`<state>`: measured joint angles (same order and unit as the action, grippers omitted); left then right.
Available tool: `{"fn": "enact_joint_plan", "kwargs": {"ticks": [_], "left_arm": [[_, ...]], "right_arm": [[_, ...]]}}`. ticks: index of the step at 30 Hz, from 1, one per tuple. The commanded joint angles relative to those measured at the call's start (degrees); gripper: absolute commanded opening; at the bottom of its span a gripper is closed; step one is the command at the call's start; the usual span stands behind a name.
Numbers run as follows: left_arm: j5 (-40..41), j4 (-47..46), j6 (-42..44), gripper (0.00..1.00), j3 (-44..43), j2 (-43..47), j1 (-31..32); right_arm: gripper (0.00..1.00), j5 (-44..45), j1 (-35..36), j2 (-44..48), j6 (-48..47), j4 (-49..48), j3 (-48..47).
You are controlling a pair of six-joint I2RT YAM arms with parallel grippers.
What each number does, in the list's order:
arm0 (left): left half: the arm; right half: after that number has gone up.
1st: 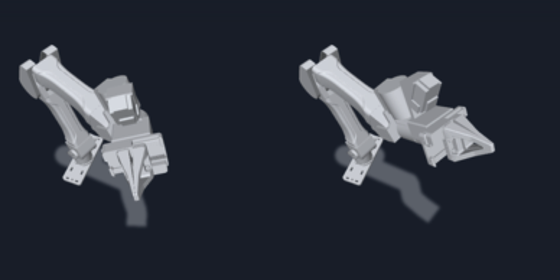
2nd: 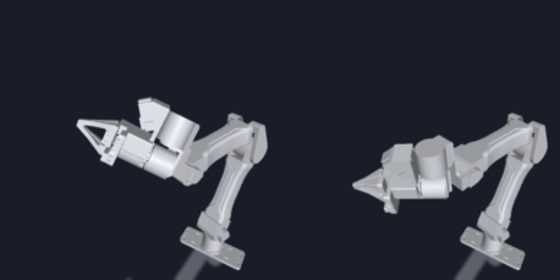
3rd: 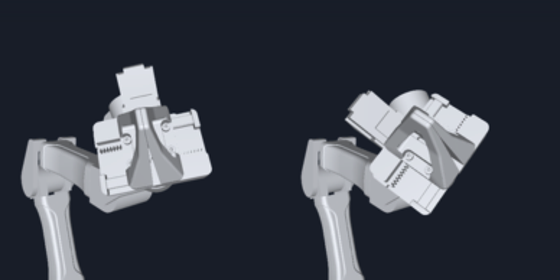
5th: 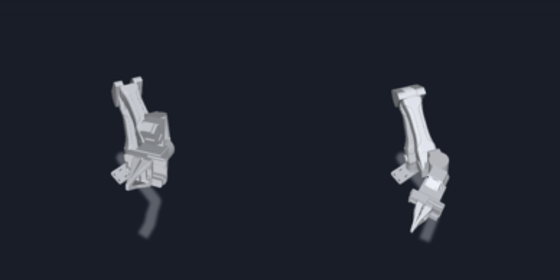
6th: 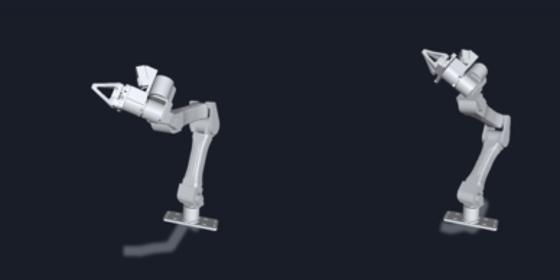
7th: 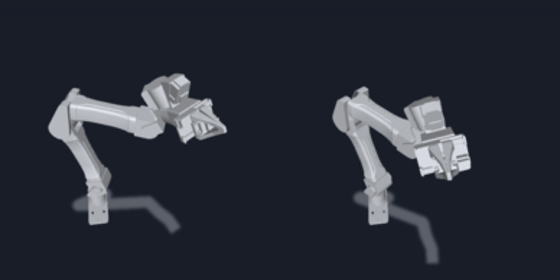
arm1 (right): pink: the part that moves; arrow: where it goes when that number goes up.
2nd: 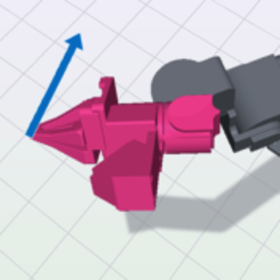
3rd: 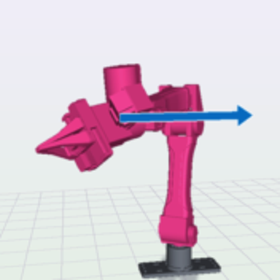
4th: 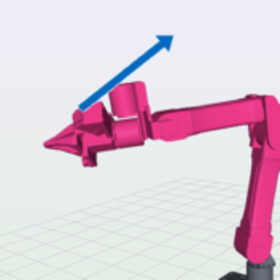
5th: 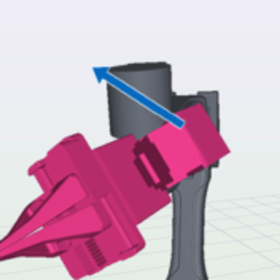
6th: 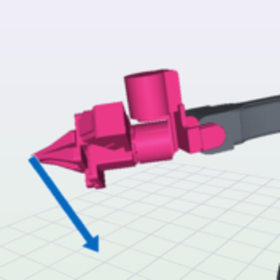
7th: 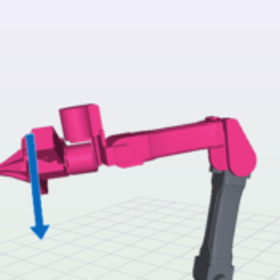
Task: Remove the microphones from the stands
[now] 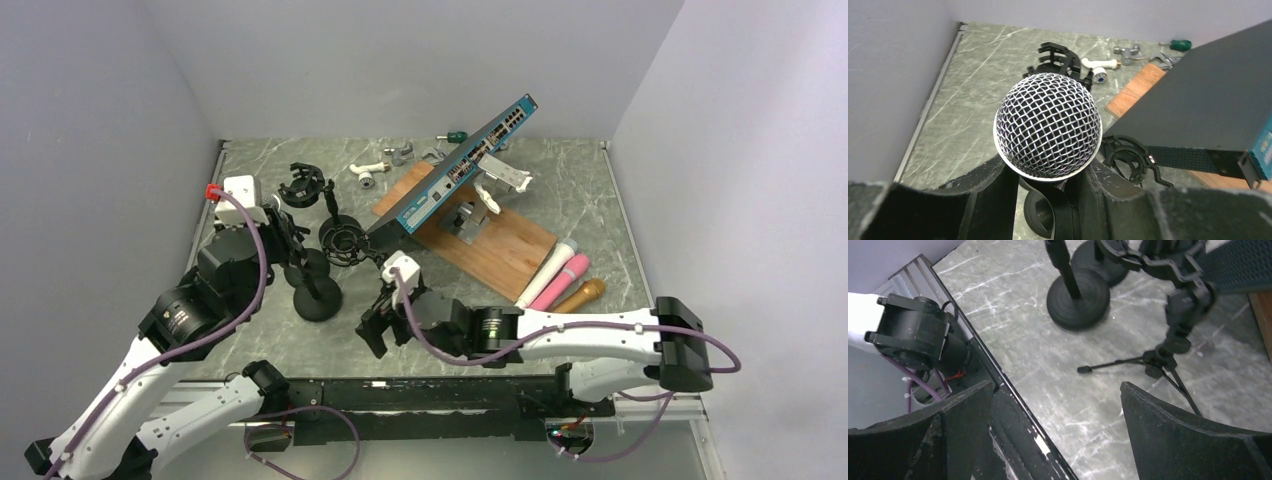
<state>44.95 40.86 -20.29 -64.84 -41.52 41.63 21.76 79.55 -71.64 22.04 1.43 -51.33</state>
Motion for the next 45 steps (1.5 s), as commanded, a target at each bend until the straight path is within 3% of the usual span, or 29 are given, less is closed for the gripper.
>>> {"fn": "enact_joint_plan", "kwargs": {"ticks": [1, 2, 3, 4, 5, 9, 13, 19, 25, 26, 29, 37, 39, 45], "left_arm": [[-15.71, 1.03, 2.42, 0.32, 4.30, 1.32, 0.22], [-17.83, -0.18, 3.49, 0.33, 4.81, 2.37, 0.21], [-19.57, -1.51, 4.21, 0.27, 5.29, 3.32, 0.21], [-20.22, -2.42, 4.65, 0.09, 5.63, 4.05, 0.25], [-19.75, -2.56, 4.54, 0.00, 5.47, 4.51, 0.23], [-17.21, 1.41, 3.11, 0.00, 2.01, 2.38, 0.21], [-19.95, 5.77, 1.95, 0.00, -1.77, -0.73, 0.23], [-24.68, 4.47, -0.23, 0.00, -0.27, -0.87, 0.26], [-23.93, 2.15, -0.71, 0.00, 2.78, -0.78, 0.32], [-23.94, 1.66, -0.80, 0.02, 3.06, -0.72, 0.32], [-22.92, 1.36, -0.66, 0.33, 3.23, -0.75, 0.35], [-20.21, 0.59, 3.68, 0.95, 1.50, -0.14, 0.34], [-18.22, 0.45, 4.60, 0.99, 0.48, 0.47, 0.34], [-12.27, -0.25, 5.58, 0.99, -3.71, 3.76, 0.34]], "right_arm": [[1.00, 4.57, 3.48, -3.49, -7.54, -8.68, -3.85], [1.00, 5.13, 4.18, -3.96, -8.58, -10.30, -3.91], [1.00, 5.53, 4.43, -4.49, -9.15, -11.40, -4.14], [1.00, 5.97, 4.55, -5.03, -9.10, -11.52, -4.58], [1.00, 6.60, 4.64, -5.52, -8.96, -11.21, -5.07], [1.00, 8.70, 4.62, -6.94, -8.59, -9.66, -6.16], [1.00, 9.22, 4.64, -6.61, -8.04, -11.48, -4.62], [1.00, 10.16, 4.63, -5.39, -7.52, -13.03, -2.41], [1.00, 10.53, 4.64, -4.46, -6.69, -13.61, -0.80], [1.00, 10.81, 4.58, -4.60, -6.54, -13.46, -0.90], [1.00, 14.02, 5.24, -5.77, -6.52, -12.71, -2.07], [1.00, 21.88, 6.64, -9.59, -8.13, -14.96, -7.99], [1.00, 22.07, 6.72, -10.32, -8.53, -16.49, -9.18], [1.00, 24.83, 8.78, -13.37, -11.09, -22.87, -12.36]]}}
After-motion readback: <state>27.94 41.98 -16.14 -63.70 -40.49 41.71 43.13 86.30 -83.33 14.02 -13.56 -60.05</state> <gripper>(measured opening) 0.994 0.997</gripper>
